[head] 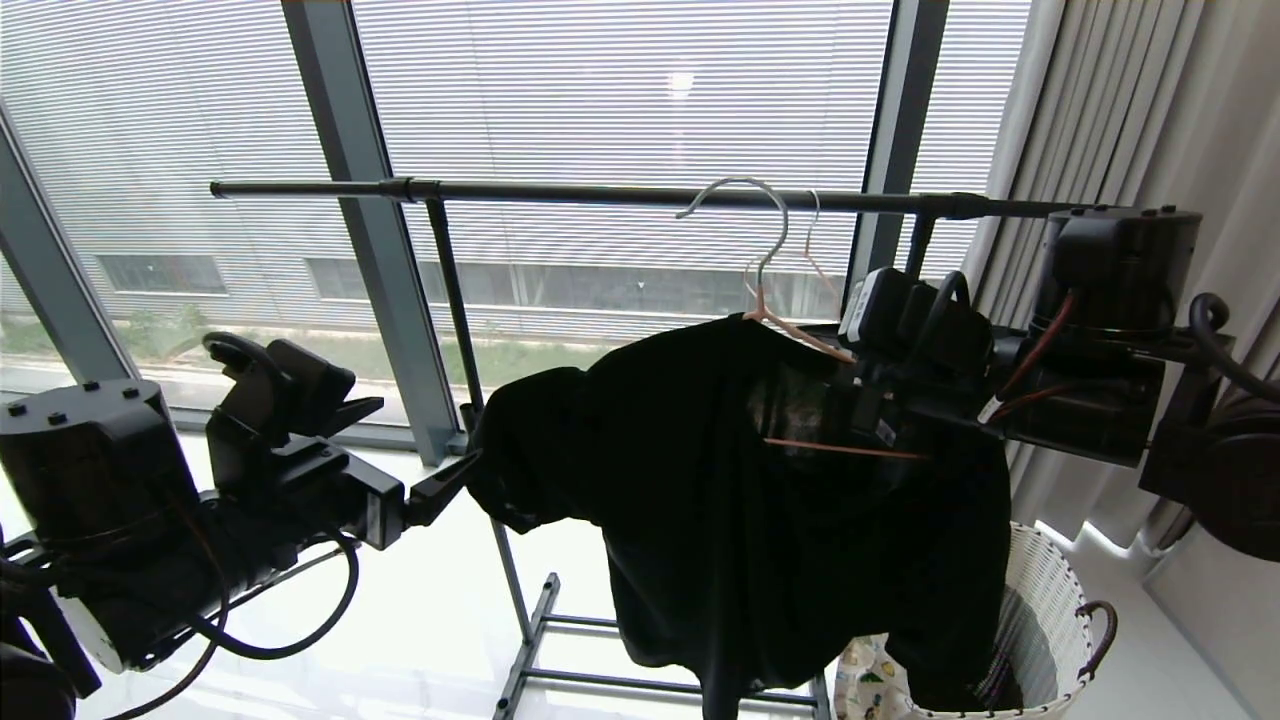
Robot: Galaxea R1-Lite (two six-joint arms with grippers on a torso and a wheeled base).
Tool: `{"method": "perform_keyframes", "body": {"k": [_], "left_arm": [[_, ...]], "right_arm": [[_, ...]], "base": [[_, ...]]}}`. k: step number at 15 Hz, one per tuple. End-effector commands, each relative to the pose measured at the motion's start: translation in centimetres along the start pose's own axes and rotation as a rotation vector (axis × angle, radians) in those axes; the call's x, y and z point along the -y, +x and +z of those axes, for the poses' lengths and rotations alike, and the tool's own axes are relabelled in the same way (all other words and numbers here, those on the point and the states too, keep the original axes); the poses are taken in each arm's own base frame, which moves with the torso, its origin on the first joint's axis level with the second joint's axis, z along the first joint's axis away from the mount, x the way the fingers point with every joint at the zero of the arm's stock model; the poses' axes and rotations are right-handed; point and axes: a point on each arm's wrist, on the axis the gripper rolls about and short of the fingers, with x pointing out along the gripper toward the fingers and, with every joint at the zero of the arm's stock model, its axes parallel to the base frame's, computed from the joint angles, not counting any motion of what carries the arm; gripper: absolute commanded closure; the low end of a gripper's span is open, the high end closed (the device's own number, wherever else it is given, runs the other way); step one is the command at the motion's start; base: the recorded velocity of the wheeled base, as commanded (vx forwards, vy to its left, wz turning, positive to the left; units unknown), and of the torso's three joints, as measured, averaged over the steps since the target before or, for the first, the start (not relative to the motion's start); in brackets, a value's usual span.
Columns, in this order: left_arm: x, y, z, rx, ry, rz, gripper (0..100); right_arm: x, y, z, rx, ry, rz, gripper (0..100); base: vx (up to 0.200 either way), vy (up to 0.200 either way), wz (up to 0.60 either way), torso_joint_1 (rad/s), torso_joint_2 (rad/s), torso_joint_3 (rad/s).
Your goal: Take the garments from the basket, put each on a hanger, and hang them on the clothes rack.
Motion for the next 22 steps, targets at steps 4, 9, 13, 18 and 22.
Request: {"method": "perform_keyframes", "body": {"k": [4, 9, 13, 18, 22], "left_arm": [[-0.2, 2.5, -2.6, -0.098, -0.032, -0.08, 0], [-1.3, 2.8, -3.2, -0.12, -0.054, -0.038, 100], [-3.5, 2.3, -4.4, -0.16, -0.083, 0.05, 100], [-7.1, 0.3, -6.2, -0.215, -0.124, 0.211, 100], [-5.8, 0.0, -4.8, -0.139, -0.081, 0.191, 0]], "right_arm": [[-0.2, -0.4, 1.0, 0.031, -0.009, 0.004, 100], [-1.2, -1.2, 1.7, 0.041, -0.01, 0.025, 100], [-1.2, -1.5, 1.2, -0.011, -0.005, -0.012, 100], [-0.4, -1.7, 0.5, -0.038, -0.003, -0.043, 100], [-0.5, -1.6, 0.5, -0.044, -0.004, -0.044, 100]], "base": [[0.0, 0.0, 0.0, 0.0, 0.0, 0.0], [0.0, 0.0, 0.0, 0.0, 0.0, 0.0], [0.0, 0.0, 0.0, 0.0, 0.0, 0.0], [0.0, 0.0, 0.0, 0.0, 0.0, 0.0], [0.0, 0.0, 0.0, 0.0, 0.0, 0.0]]}}
